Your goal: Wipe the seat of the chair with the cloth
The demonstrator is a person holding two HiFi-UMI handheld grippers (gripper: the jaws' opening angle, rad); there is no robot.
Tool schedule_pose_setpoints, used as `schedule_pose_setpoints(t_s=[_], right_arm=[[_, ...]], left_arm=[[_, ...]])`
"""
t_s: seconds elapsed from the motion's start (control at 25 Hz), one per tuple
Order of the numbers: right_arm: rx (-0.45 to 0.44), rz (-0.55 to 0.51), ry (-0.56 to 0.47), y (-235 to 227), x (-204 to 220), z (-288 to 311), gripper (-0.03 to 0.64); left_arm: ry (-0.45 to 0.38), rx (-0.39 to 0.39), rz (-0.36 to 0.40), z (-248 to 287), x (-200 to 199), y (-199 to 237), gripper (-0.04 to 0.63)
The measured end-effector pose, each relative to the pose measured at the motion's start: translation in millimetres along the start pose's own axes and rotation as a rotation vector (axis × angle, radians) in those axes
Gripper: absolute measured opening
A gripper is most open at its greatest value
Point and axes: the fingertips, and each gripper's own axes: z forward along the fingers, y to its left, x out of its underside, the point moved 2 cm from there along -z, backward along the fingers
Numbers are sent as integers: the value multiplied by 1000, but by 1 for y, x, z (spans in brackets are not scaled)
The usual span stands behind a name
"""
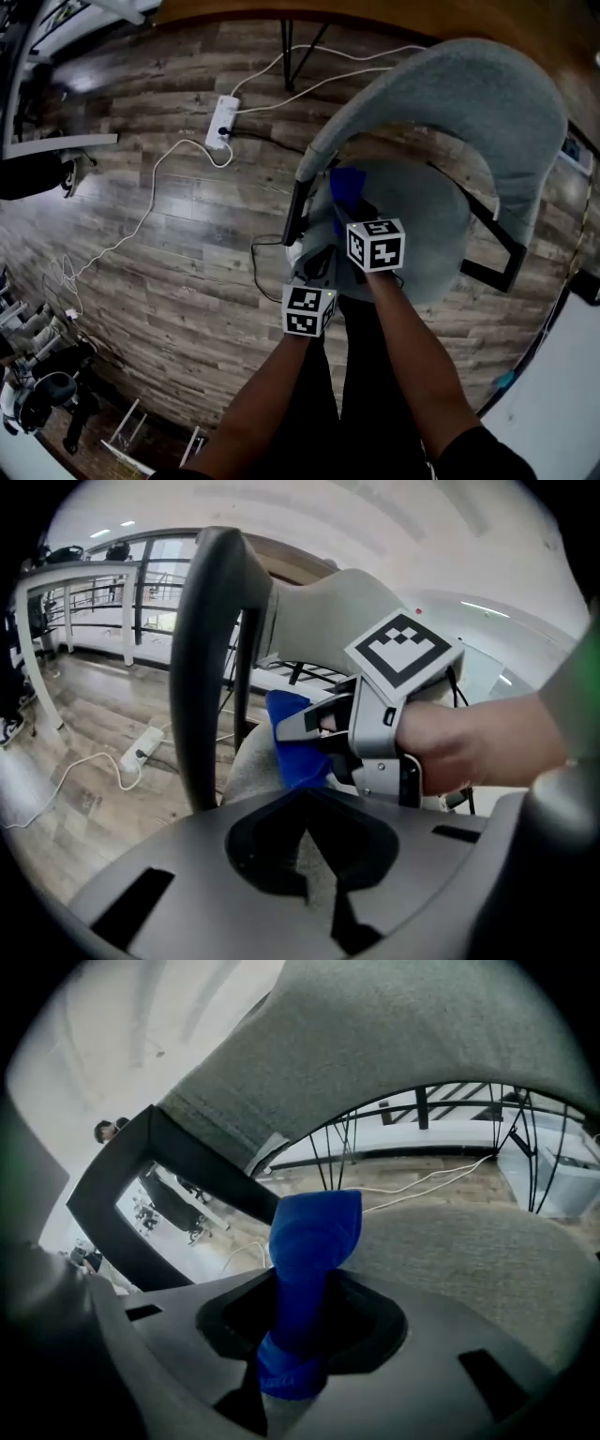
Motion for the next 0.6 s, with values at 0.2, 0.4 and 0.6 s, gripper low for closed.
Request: schedule_pose_setpoints(t_s=[0.2, 0.4, 0.6], right_arm=[[-8, -6, 40, 16, 9, 18, 137], [59, 7, 49, 0, 7, 13, 137], [93, 45, 23, -21, 14, -2, 135]], left_arm=[[6, -26, -11, -7, 5, 16, -2], [11, -18, 7, -5, 3, 17, -2], [26, 11, 47, 2, 0, 4, -2]])
